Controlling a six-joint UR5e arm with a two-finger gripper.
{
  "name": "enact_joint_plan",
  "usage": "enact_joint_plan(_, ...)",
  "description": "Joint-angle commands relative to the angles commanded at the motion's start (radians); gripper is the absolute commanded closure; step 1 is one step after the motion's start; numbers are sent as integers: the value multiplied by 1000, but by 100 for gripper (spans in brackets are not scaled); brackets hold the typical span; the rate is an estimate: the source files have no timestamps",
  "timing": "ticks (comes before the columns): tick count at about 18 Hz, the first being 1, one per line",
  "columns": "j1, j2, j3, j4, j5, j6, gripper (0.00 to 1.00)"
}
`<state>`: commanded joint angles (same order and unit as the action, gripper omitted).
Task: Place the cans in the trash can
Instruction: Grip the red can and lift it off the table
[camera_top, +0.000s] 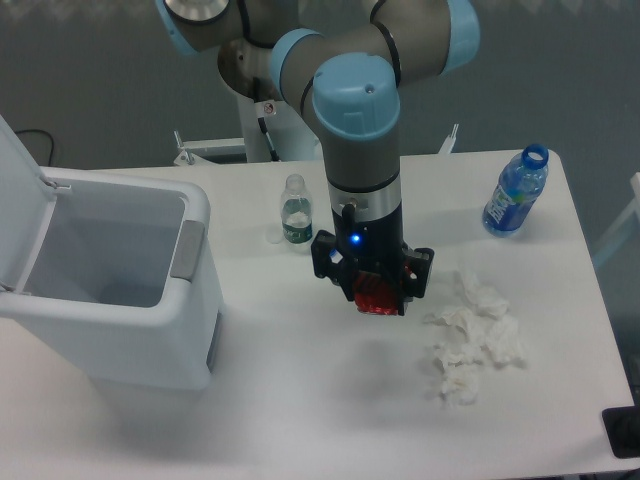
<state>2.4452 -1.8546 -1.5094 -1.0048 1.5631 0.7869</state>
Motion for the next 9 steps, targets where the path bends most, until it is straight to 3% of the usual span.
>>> enact_joint_plan(9,9,8,5,2,-23,-35,29)
